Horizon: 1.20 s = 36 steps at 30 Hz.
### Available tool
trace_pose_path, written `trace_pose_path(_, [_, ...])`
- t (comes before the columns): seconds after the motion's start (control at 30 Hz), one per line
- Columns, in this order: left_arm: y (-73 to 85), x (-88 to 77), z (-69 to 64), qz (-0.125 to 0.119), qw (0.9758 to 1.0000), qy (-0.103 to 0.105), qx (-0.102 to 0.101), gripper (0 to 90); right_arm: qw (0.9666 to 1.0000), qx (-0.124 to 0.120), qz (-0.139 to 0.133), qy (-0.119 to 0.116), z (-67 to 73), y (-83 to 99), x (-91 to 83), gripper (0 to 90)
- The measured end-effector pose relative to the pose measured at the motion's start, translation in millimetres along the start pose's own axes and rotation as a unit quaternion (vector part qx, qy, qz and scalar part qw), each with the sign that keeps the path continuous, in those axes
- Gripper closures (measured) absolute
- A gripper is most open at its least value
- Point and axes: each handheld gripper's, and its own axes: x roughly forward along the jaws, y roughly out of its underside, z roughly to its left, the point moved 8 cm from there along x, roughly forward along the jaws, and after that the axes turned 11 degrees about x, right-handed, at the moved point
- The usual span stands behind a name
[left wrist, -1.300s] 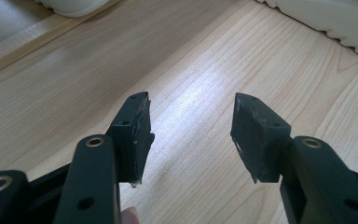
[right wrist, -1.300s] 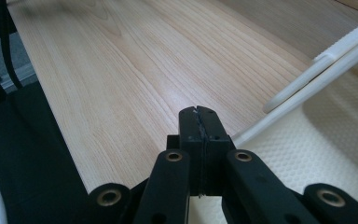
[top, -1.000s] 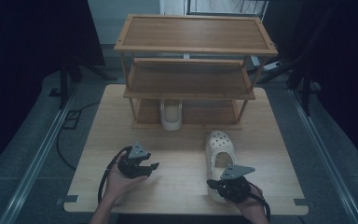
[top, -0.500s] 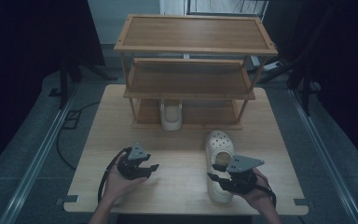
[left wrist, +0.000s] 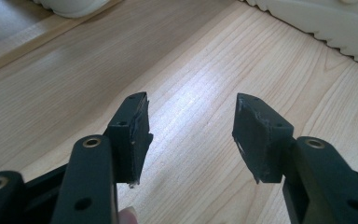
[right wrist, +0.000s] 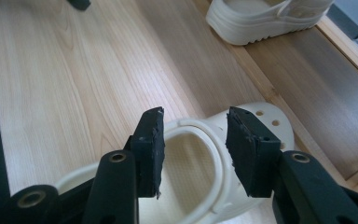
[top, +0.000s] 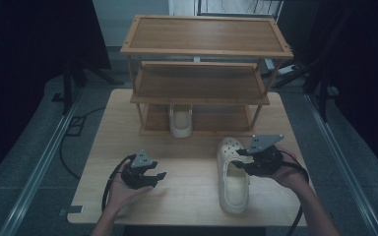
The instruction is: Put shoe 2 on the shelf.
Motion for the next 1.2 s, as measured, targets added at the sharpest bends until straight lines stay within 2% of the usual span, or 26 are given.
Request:
trace_pose_path(0.13, [0.6, 0.7, -0.1, 0.004, 1.0, 0.003, 0.001, 46.3, 0.9995, -0.016, 0.028, -0.007, -8.9, 1.0, 3.4, 56.0])
trace_pose_path(0.3, [-0.2, 0.3, -1.6, 0.001, 1.0, 0.005, 0.002, 46.1, 0.9969, -0.02, 0.072, -0.024, -14.5, 9.6, 20.4, 55.8])
trace_pose_path(0.4, [0.7, 0.4, -0.7, 0.003, 1.0, 0.004, 0.002, 46.1, 0.9941, -0.028, 0.104, -0.013, -20.8, 16.6, 33.1, 55.5])
trace_pose_path(0.5, [1.2, 0.6, -0.8, 0.004, 1.0, 0.006, 0.002, 46.1, 0.9928, -0.02, 0.118, -0.012, -29.4, 20.2, 41.3, 57.0])
trace_pose_path(0.63, [1.4, 0.9, -0.8, 0.004, 1.0, 0.006, 0.003, 46.1, 0.9894, -0.01, 0.143, -0.023, -38.2, 28.0, 51.0, 61.6])
trace_pose_path(0.7, [1.9, 0.8, -0.5, 0.006, 1.0, 0.006, 0.004, 46.1, 0.9898, -0.01, 0.137, -0.036, -39.4, 27.4, 51.2, 64.0])
trace_pose_path(0.77, [2.0, 0.7, -0.5, 0.005, 1.0, 0.006, 0.004, 46.1, 0.99, -0.018, 0.136, -0.035, -39.3, 27.2, 49.8, 67.8])
trace_pose_path(0.87, [1.9, 0.8, -0.6, 0.006, 1.0, 0.006, 0.005, 46.1, 0.9912, -0.029, 0.129, -0.009, -41.9, 24.8, 46.8, 72.6])
trace_pose_path(1.0, [1.8, 0.1, -0.4, 0.005, 1.0, 0.005, 0.005, 46.1, 0.9933, -0.025, 0.111, 0.019, -48.9, 19.2, 41.8, 76.1])
trace_pose_path(1.2, [2.6, 0.4, 0.6, 0.006, 1.0, 0.004, 0.003, 46.1, 0.9964, -0.011, 0.078, 0.033, -53.4, 3.8, 32.3, 77.4])
